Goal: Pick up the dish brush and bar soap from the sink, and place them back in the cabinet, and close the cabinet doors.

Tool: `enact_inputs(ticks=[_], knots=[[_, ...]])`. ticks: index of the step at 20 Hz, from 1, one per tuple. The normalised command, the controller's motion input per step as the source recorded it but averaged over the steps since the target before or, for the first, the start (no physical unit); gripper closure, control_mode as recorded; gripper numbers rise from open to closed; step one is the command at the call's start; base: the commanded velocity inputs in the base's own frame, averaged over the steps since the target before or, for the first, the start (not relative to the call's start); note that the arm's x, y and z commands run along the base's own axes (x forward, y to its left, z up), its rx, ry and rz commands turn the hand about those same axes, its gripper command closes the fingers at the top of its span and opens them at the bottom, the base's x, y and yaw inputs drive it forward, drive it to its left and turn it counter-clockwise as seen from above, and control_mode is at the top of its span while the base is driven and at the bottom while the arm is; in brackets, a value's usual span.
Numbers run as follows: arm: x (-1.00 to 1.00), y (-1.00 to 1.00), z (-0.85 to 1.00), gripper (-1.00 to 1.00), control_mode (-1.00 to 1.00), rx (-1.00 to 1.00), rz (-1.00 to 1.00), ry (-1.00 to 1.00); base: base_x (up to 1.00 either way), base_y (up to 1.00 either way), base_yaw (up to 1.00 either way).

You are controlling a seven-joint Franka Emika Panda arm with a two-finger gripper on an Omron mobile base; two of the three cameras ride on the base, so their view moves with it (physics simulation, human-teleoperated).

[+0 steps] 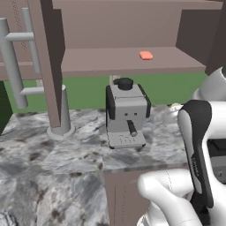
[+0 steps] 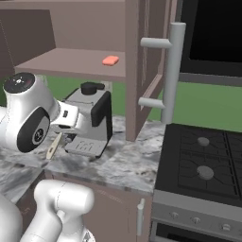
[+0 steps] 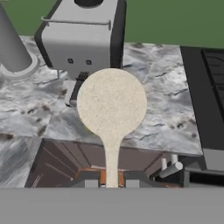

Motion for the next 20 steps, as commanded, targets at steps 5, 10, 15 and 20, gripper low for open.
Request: enact_inputs(ticks=[5, 10, 15, 20], knots=[[0.06, 0.37, 0.33, 1.0, -1.0, -0.01, 0.0, -0.06, 0.0, 0.0, 0.0], [0.0, 0.2, 0.42, 1.0, -1.0, 0.0, 0.0, -0.11, 0.0, 0.0, 0.0], [0.0, 0.0, 0.24, 1.0, -1.0, 0.0, 0.0, -0.07, 0.0, 0.0, 0.0], [0.0, 0.0, 0.14, 1.0, -1.0, 0.0, 0.0, -0.15, 0.0, 0.0, 0.0]])
